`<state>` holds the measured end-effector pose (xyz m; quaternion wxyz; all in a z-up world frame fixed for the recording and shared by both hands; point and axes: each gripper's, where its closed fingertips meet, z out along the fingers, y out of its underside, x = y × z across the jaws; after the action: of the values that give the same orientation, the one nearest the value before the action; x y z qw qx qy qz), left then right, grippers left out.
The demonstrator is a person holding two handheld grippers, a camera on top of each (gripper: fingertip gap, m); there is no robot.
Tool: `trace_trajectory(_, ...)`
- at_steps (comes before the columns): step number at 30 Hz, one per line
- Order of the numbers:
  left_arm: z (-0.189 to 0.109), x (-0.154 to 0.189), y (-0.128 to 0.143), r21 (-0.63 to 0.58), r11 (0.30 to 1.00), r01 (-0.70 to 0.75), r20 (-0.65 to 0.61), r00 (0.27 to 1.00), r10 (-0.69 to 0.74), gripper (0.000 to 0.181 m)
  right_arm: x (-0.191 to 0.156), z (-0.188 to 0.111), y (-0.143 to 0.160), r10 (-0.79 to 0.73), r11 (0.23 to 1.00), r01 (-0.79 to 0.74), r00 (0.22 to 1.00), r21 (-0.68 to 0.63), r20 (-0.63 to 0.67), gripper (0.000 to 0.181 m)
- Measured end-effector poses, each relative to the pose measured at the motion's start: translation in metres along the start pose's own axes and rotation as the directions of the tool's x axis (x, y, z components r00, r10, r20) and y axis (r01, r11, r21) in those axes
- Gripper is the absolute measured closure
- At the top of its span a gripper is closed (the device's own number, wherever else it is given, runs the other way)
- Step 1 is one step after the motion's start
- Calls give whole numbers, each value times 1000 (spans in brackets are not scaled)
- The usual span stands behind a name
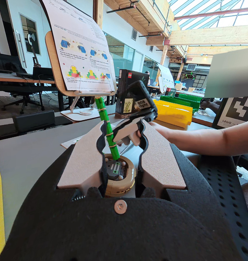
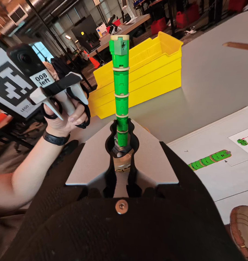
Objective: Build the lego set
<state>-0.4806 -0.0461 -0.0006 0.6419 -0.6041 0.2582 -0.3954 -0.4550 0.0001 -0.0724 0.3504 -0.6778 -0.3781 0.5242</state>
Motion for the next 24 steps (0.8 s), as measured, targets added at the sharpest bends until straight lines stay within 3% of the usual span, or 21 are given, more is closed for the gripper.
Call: trace_trajectory(24, 0, 5, -2, 9, 1000, -10, -9, 1000, 10, 136, -13, 2, 5, -203, 979, 203, 979, -10, -25, 166)
